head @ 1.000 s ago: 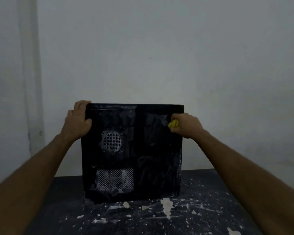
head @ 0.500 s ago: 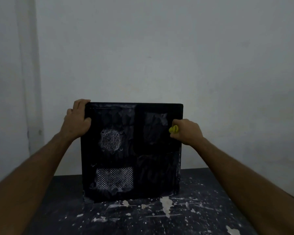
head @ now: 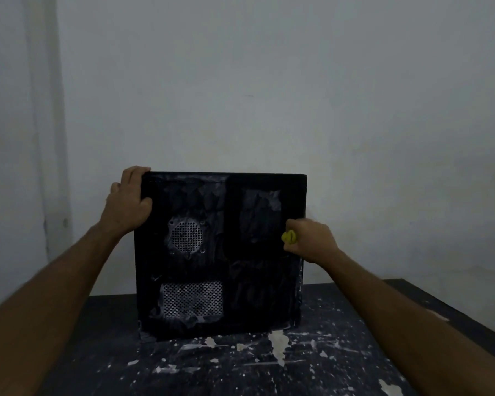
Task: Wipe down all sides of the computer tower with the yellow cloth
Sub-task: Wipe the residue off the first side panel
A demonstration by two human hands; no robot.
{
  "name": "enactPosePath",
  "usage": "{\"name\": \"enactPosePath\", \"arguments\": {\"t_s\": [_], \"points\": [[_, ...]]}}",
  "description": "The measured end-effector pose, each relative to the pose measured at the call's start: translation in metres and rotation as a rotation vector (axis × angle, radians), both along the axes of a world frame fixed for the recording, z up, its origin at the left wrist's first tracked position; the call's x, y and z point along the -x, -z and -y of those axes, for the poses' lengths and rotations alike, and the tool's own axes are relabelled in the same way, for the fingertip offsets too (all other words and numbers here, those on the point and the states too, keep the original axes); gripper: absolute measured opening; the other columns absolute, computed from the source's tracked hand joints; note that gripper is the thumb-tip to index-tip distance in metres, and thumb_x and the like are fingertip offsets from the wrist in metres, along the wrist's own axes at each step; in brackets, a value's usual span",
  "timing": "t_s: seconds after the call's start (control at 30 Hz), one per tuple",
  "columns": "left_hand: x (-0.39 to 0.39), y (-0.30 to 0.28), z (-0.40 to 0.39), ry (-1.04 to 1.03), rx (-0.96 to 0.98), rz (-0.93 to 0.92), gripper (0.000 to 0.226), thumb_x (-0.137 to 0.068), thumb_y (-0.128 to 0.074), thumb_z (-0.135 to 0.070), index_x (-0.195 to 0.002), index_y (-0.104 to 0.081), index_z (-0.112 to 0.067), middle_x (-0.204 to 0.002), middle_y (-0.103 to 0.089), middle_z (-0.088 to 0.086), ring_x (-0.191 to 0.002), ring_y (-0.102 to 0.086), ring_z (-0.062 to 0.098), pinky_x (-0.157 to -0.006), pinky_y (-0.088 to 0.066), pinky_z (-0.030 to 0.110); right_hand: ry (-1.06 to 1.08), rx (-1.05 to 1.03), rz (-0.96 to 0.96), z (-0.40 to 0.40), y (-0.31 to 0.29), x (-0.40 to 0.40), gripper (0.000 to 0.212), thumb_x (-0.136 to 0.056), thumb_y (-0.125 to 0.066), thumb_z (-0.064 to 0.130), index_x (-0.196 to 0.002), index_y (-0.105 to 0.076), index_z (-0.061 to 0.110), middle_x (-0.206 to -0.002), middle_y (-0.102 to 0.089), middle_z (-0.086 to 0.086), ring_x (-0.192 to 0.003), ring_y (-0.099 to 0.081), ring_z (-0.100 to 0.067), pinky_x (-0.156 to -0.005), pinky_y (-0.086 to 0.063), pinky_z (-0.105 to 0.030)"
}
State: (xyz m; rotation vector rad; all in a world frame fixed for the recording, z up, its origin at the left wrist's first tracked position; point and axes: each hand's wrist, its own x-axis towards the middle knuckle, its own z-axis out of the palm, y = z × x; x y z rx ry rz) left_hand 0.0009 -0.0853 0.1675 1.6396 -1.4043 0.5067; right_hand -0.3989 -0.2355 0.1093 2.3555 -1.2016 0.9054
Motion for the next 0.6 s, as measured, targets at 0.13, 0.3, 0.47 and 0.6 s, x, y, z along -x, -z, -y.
{"name": "enactPosePath", "arguments": {"t_s": [0.13, 0.3, 0.47, 0.6], "points": [[0.002, -0.001, -0.002, 0.006, -0.007, -0.008, 0.076, -0.073, -0.042, -0.027, -0.148, -0.036, -0.022, -0.152, -0.032, 0.003, -0.120, -0.045, 0.047, -0.107, -0.038, 0.058, -0.004, 0.063, 0.149, 0.002, 0.012, -0.001, 0.030, -0.081, -0.073, 0.035, -0.095, -0.055, 0.015, -0.088, -0.057, -0.004, -0.070, -0.055, -0.025, -0.056, -0.044, -0.033], [0.002, -0.002, -0.003, 0.013, -0.007, -0.001, 0.075, -0.072, -0.042, -0.026, -0.147, -0.036, -0.022, -0.152, -0.033, 0.004, -0.120, -0.045, 0.048, -0.107, -0.037, 0.059, 0.010, 0.006, 0.084, 0.003, 0.017, 0.003, 0.027, -0.079, -0.072, 0.035, -0.089, -0.054, 0.017, -0.086, -0.061, -0.003, -0.075, -0.061, -0.027, -0.057, -0.043, -0.033], [0.001, 0.000, -0.002, 0.012, -0.009, 0.001, 0.075, -0.072, -0.042, -0.028, -0.147, -0.036, -0.022, -0.151, -0.033, 0.004, -0.120, -0.046, 0.047, -0.107, -0.037, 0.059, -0.004, -0.011, -0.040, 0.004, 0.023, 0.005, 0.028, -0.085, -0.070, 0.038, -0.101, -0.058, 0.018, -0.097, -0.063, -0.004, -0.080, -0.060, -0.028, -0.060, -0.043, -0.032], [0.001, 0.000, -0.002, 0.016, -0.009, -0.003, 0.075, -0.073, -0.043, -0.027, -0.148, -0.036, -0.021, -0.152, -0.033, 0.004, -0.122, -0.045, 0.046, -0.108, -0.036, 0.057, 0.004, 0.027, 0.153, 0.005, 0.025, 0.008, 0.029, -0.082, -0.072, 0.035, -0.096, -0.054, 0.016, -0.091, -0.058, -0.003, -0.073, -0.057, -0.026, -0.057, -0.040, -0.032]]}}
